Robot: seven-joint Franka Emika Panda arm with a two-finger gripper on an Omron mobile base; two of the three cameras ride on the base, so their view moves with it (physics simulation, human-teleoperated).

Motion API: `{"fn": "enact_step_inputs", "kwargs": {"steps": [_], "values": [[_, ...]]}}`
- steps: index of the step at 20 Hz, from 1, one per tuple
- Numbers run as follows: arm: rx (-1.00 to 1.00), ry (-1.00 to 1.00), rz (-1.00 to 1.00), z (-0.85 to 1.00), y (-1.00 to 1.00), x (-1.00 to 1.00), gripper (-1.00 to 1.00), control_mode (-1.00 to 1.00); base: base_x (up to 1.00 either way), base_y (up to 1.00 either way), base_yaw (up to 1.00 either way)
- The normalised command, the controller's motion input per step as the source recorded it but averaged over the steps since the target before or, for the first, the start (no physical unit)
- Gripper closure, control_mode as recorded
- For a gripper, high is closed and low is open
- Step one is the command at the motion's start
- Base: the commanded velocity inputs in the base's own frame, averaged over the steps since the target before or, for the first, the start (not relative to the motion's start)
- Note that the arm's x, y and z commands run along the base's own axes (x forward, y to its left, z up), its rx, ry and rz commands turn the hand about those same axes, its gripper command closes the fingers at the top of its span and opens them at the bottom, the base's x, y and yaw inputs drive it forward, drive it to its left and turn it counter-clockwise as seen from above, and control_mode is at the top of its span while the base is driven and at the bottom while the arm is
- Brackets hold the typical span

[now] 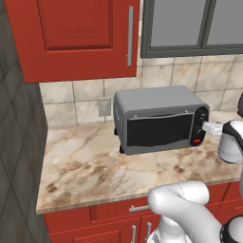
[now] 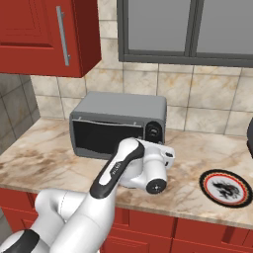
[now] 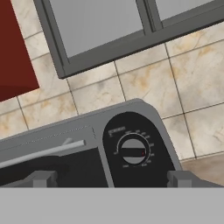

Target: Pull the toaster oven rack outwards. Pick up the baguette from the plate and place it on the toaster oven rack. Close the toaster oven door fully and set the temperature to the lowest setting.

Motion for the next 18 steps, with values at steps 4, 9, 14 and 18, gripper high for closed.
{"fn": "enact_step_inputs", "kwargs": {"steps": [4, 9, 14, 18], "values": [[0.00, -0.04, 0.00, 0.00, 0.00, 0.00, -1.00, -1.00, 0.00, 0.00, 0.00], [0.00, -0.05, 0.00, 0.00, 0.00, 0.00, -1.00, -1.00, 0.00, 0.00, 0.00], [0.00, -0.07, 0.00, 0.00, 0.00, 0.00, -1.00, -1.00, 0.00, 0.00, 0.00], [0.00, -0.06, 0.00, 0.00, 0.00, 0.00, -1.00, -1.00, 0.00, 0.00, 0.00]]}}
